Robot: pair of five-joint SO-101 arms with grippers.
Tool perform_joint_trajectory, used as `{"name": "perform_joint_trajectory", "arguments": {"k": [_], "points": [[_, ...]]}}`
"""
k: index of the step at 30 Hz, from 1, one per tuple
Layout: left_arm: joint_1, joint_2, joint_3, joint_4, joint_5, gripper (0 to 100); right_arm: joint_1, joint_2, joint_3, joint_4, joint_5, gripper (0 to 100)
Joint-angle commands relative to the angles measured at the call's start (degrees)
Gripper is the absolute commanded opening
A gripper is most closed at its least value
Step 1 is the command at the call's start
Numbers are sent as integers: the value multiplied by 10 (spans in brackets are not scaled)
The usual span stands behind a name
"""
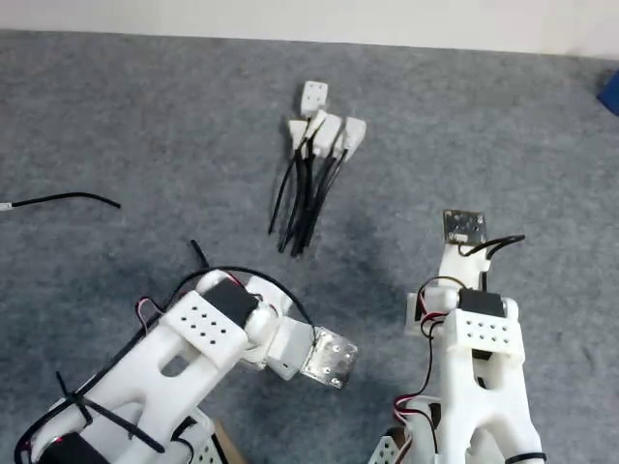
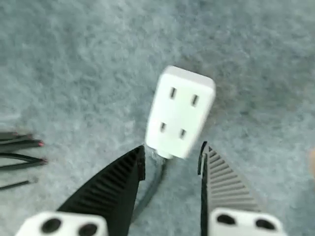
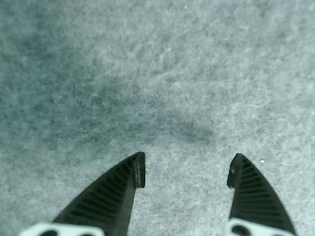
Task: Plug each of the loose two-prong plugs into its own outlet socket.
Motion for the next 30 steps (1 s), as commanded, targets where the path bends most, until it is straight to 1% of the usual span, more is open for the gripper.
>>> {"name": "perform_joint_trajectory", "arguments": {"k": [1, 7, 17, 21, 25, 29, 30], "points": [[8, -12, 2, -47, 1, 187, -7, 0, -4, -4, 8, 272], [8, -11, 3, -55, 1, 187, -7, 0, -4, -4, 8, 272], [7, -11, 44, -55, 1, 187, -7, 0, -4, -4, 8, 272], [5, -11, 75, -93, 2, 187, -7, 0, -3, -4, 8, 272], [5, -11, 99, -115, 2, 222, -7, 0, -3, -4, 8, 272], [5, -16, 88, -110, 2, 228, -8, 0, -3, -4, 8, 272], [5, -16, 77, -98, 6, 228, -8, 0, -3, -4, 8, 272]]}}
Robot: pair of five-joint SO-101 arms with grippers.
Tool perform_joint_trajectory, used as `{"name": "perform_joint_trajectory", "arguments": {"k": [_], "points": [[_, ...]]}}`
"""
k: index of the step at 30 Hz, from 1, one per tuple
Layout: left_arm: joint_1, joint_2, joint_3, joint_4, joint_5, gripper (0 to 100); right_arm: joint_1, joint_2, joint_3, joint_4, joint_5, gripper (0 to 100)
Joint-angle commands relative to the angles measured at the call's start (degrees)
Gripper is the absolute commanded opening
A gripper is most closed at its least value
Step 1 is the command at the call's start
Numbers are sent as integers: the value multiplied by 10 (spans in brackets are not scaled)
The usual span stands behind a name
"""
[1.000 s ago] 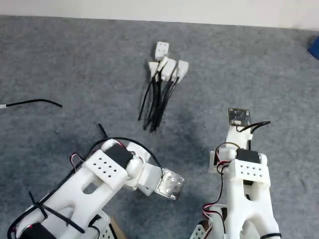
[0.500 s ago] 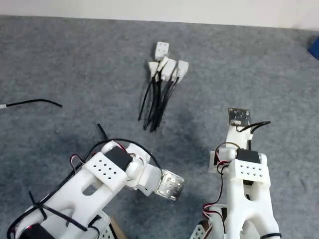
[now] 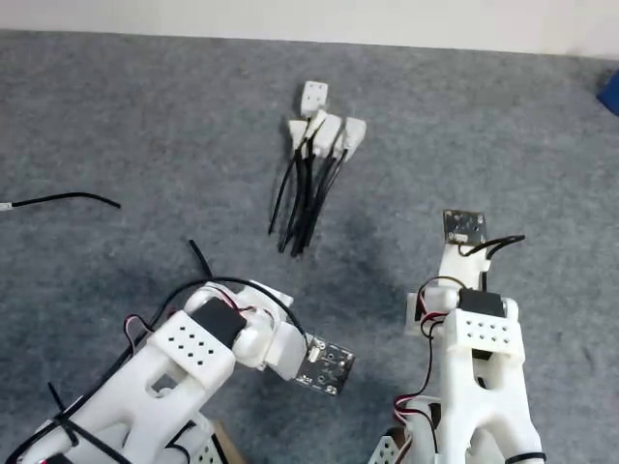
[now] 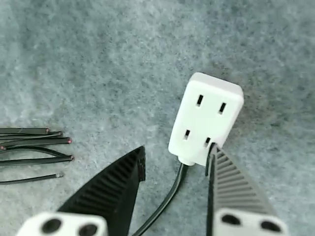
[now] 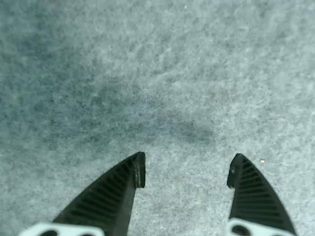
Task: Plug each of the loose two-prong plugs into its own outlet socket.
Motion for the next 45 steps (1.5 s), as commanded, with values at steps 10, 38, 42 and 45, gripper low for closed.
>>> {"name": "perform_joint_trajectory", "arguments": {"k": [10, 38, 42, 45], "points": [[7, 0, -135, 164, 58, 228, -9, 0, -3, -4, 8, 272], [4, 6, 6, -33, 59, 228, -7, 0, -3, -4, 8, 272], [3, 6, 19, -47, 59, 223, -7, 0, -3, -4, 8, 272], [3, 6, 16, -47, 59, 182, -7, 0, -3, -4, 8, 272]]}}
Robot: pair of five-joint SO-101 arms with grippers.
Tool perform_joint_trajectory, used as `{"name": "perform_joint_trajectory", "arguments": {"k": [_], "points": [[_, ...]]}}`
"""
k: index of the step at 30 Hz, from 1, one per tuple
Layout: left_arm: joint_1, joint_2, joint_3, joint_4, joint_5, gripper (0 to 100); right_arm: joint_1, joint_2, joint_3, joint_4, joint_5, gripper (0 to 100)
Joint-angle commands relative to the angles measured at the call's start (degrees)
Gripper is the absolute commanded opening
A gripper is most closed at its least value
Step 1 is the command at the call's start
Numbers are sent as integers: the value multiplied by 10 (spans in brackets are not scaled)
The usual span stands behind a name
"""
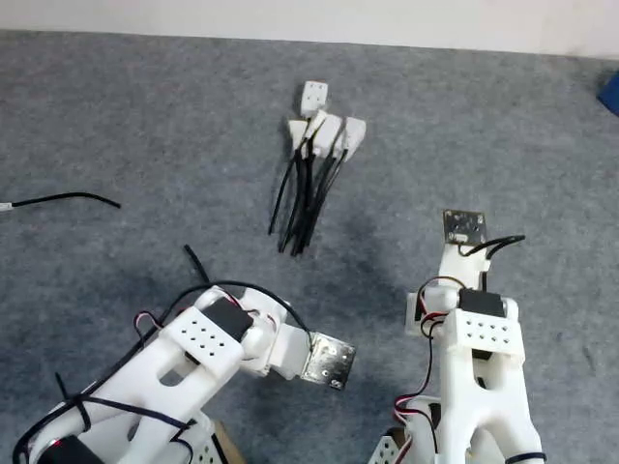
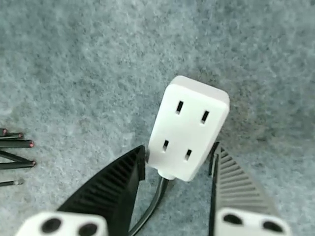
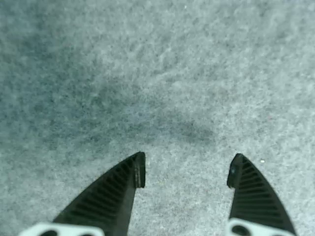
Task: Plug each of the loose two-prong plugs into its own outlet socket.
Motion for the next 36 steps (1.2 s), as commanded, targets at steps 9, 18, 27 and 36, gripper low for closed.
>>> {"name": "perform_joint_trajectory", "arguments": {"k": [9, 18, 27, 36], "points": [[-66, -2, -56, -1, 76, 135, -7, 0, -3, -4, 8, 272], [-139, -2, -179, 167, 192, 133, -7, 0, -3, -4, 8, 272], [-159, 0, -297, 293, 279, 133, -7, 0, -4, -4, 8, 272], [-160, 138, -490, 375, 425, 133, -7, 0, -5, -4, 8, 272]]}}
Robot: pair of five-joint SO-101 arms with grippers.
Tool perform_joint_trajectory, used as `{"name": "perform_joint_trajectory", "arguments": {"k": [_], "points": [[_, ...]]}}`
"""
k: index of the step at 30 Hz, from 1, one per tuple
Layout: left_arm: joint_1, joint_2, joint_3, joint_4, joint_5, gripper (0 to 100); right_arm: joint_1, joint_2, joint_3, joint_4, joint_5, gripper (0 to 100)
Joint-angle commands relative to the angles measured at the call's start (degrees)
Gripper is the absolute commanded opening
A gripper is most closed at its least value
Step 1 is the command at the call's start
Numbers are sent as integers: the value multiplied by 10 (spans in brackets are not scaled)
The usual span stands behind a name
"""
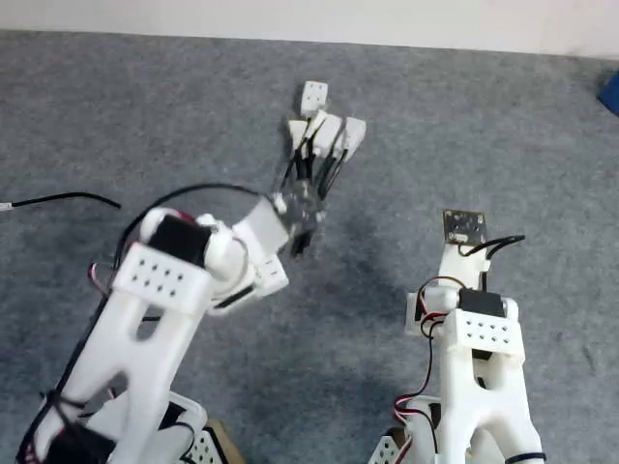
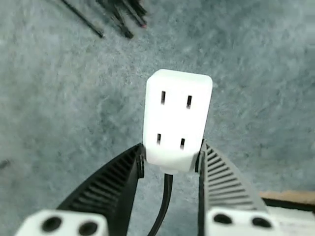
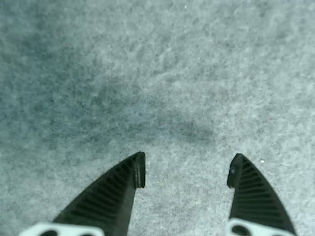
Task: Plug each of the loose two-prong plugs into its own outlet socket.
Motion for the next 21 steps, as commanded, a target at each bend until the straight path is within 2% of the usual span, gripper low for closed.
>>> {"name": "perform_joint_trajectory", "arguments": {"k": [1, 3, 6, 9, 15, 21], "points": [[-6, 96, -116, 26, 55, 133, -7, 0, -5, -4, 8, 272], [-3, 151, -139, 26, 74, 128, -7, 0, -5, -4, 8, 272], [8, 221, -145, 21, 64, 125, -7, 0, -4, -4, 9, 272], [31, 242, -119, 16, -8, 125, -7, 0, -3, -4, 19, 272], [60, 247, -15, -49, -145, 123, -7, 0, -3, -4, 26, 272], [63, 246, 38, -121, -165, 123, -8, 0, -3, -4, 26, 272]]}}
